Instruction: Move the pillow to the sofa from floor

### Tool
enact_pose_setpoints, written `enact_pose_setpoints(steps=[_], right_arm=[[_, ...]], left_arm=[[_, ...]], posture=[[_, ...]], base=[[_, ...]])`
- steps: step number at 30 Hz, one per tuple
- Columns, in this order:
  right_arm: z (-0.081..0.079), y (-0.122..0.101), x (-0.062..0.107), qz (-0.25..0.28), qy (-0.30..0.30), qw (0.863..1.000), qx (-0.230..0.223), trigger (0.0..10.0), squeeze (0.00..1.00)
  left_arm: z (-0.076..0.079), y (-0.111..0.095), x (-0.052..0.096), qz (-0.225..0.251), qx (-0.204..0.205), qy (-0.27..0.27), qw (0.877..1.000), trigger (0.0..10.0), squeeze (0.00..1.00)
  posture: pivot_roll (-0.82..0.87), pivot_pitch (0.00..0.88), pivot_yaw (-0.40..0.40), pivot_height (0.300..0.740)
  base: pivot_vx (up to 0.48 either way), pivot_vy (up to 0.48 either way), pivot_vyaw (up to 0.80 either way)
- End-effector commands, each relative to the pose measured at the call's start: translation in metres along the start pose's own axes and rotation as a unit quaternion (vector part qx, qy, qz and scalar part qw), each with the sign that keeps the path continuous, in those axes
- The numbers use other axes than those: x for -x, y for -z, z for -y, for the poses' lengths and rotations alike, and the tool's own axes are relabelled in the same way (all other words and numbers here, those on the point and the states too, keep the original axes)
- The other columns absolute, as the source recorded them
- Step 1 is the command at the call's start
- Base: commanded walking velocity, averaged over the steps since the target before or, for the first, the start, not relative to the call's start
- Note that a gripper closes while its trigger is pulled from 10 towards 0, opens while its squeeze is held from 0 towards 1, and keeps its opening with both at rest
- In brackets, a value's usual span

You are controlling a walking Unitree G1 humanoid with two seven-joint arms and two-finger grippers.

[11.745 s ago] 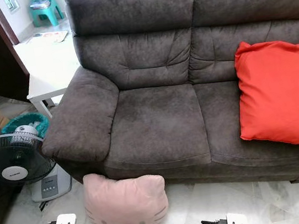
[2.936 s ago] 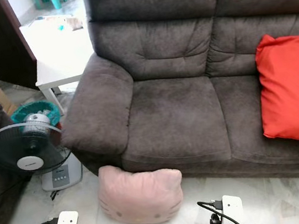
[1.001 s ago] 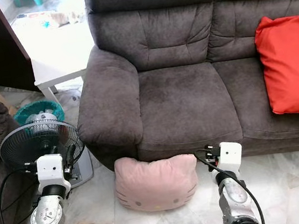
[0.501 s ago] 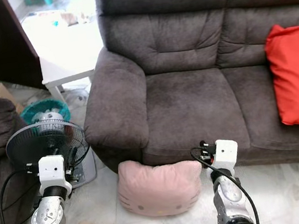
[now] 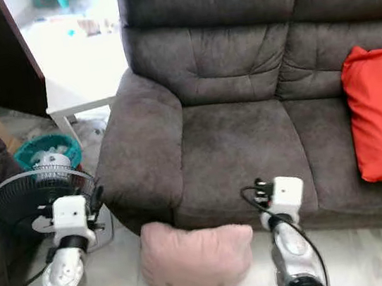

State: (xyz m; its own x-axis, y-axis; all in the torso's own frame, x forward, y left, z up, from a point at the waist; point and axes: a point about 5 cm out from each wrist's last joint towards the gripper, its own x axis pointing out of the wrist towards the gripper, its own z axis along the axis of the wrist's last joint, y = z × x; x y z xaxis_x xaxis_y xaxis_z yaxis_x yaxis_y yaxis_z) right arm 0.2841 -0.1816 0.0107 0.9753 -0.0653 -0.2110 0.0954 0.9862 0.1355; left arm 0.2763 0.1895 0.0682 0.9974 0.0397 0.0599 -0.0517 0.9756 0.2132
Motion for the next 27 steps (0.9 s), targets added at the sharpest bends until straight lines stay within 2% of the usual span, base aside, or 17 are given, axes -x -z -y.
enact_pose_setpoints(steps=[1, 27], right_arm=[[0.0136, 0.0073, 0.0055, -0.019, 0.019, 1.000, 0.003, 10.0, 0.00], [0.0163, 0.0150, 0.0073, -0.045, 0.012, 0.999, 0.005, 10.0, 0.00]], left_arm=[[0.0058, 0.0032, 0.0023, -0.011, 0.005, 0.009, 1.000, 10.0, 0.00], [0.0052, -0.0015, 0.0011, -0.004, 0.009, 0.004, 1.000, 10.0, 0.00]], posture=[[0.13, 0.083, -0.064, 0.740], [0.14, 0.082, -0.066, 0.740]], base=[[0.000, 0.000, 0.00], [0.000, 0.000, 0.00]])
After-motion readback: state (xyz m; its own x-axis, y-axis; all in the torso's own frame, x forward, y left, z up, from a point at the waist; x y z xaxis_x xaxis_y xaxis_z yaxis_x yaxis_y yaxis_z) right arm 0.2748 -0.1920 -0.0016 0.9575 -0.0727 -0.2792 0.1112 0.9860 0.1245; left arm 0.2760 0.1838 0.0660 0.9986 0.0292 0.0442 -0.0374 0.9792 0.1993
